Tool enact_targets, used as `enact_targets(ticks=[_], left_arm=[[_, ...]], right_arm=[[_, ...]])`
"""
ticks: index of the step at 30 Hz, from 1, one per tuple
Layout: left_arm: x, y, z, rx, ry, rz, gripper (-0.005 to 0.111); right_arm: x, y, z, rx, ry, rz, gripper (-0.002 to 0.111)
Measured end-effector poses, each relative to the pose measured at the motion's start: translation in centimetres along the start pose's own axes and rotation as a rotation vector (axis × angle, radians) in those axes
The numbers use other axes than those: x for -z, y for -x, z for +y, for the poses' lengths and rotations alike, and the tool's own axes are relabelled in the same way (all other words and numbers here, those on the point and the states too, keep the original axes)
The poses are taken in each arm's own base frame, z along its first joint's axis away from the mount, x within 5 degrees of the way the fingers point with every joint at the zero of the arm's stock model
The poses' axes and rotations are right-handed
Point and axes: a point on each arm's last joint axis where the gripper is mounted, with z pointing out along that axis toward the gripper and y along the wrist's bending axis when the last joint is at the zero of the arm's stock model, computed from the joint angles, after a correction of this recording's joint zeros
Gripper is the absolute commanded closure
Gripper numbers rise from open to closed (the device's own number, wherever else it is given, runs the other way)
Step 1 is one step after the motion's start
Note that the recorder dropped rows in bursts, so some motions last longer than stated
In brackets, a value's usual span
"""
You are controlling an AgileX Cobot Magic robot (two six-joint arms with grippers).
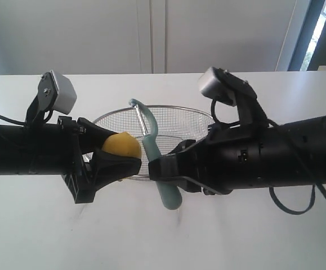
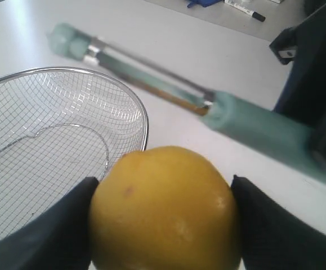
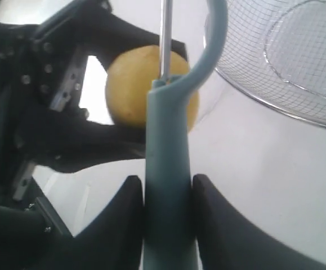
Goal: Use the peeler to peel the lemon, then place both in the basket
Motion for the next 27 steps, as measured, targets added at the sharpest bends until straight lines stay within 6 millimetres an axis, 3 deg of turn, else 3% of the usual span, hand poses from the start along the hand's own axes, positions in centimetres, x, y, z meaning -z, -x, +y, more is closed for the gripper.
enact_targets(ticks=[7,12,17,22,27], left_arm=[[0.0,0.0,0.0,0.0,0.0,0.0,0.107],[0.3,0.2,0.0,-0.012,0.026,0.0,0.107],[1.8,1.4,-0.1,-0.038,0.128,0.023,0.107],[4.1,2.3,-0.8,-0.06,0.214,0.129,0.107],[6.1,2.7,-1.7,-0.027,0.215,0.346,0.107]], right_arm=[[3.3,-0.2,2.1,0.212,0.025,-0.039,0.108],[4.8,-0.2,2.1,0.4,-0.068,-0.058,0.108],[5.2,-0.2,1.7,0.507,-0.138,-0.056,0.108],[5.4,0.3,1.1,0.46,-0.215,-0.096,0.108],[5.9,1.5,0.3,0.383,-0.341,-0.189,0.108]])
